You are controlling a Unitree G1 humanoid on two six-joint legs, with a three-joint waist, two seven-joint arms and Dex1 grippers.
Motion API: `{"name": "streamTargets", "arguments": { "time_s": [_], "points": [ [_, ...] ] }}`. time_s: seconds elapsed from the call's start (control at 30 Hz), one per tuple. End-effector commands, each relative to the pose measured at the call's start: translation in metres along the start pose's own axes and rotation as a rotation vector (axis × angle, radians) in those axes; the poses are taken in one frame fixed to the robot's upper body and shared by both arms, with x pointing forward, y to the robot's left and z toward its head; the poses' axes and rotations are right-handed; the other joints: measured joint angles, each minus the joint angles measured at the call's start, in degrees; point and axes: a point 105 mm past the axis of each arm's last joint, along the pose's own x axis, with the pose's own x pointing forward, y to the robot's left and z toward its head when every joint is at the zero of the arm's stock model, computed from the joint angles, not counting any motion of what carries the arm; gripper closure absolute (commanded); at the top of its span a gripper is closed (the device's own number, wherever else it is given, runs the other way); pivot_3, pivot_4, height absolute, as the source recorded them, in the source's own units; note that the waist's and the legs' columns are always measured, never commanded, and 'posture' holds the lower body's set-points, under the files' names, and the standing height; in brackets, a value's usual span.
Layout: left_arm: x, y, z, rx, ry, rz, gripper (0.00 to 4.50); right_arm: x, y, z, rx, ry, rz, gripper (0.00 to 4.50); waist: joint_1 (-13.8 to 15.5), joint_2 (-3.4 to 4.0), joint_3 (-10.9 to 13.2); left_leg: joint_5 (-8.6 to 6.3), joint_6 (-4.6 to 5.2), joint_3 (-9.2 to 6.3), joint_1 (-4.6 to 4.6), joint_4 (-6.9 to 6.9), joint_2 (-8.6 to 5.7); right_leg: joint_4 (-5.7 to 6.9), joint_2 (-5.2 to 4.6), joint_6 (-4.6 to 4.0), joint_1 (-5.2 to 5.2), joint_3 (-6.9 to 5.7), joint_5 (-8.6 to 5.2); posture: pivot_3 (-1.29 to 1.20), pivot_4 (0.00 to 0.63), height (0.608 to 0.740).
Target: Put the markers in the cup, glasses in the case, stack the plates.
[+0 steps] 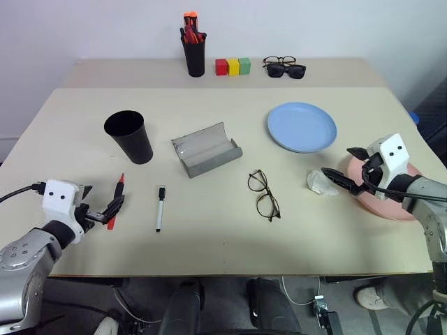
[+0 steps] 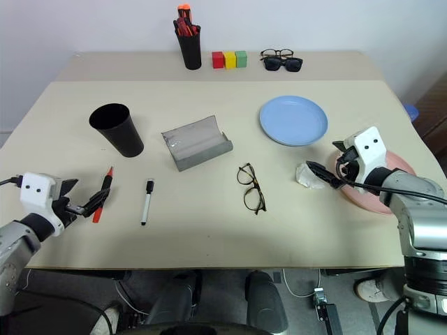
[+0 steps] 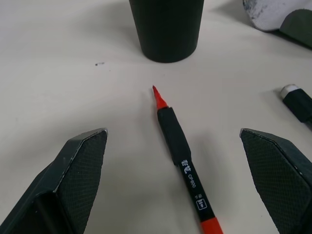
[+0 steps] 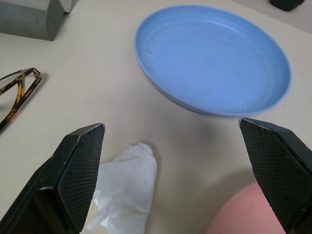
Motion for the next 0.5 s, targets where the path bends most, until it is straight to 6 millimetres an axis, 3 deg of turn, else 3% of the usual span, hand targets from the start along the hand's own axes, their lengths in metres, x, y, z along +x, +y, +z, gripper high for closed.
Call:
{"name": "streamTargets", "arguments": {
  "time_s": [0.03, 0.17, 0.27, 0.5],
  "points": [
    [-0.006, 0.004, 0.012, 0.021, -0.048, 0.051, 0.02, 0.009, -0.001, 0.019, -0.051, -0.061, 0.007, 0.00, -0.04, 0.00, 0.00, 0.00, 0.00, 0.01, 0.00, 0.00, 0.00, 0.00, 0.00, 0.00, 0.00, 0.00, 0.00, 0.00, 0.150, 0.740],
    [-0.006, 0.009, 0.016, 0.026, -0.070, 0.103, 0.02, 0.023, 0.005, 0.033, -0.080, -0.098, 0.047, 0.00, 0.00, 0.00, 0.00, 0.00, 0.00, 0.00, 0.01, 0.00, 0.00, 0.01, 0.01, 0.00, 0.00, 0.00, 0.00, 0.00, 0.150, 0.740],
    [-0.005, 0.013, 0.019, 0.016, -0.065, 0.137, 0.02, 0.038, 0.026, 0.046, -0.101, -0.140, 0.120, 0.00, 0.07, -0.01, 0.00, 0.00, 0.00, -0.01, 0.00, 0.00, 0.00, 0.01, 0.01, 0.00, 0.00, 0.00, 0.00, 0.00, 0.150, 0.740],
    [0.004, 0.007, 0.007, -0.002, 0.120, 0.160, 0.02, 0.078, 0.113, 0.075, -0.189, -0.260, 0.376, 0.00, -0.16, -0.01, 0.00, 0.00, 0.00, -0.05, 0.01, 0.00, -0.01, 0.10, 0.04, 0.10, -0.02, -0.01, 0.06, 0.00, 0.150, 0.740]
  ]
}}
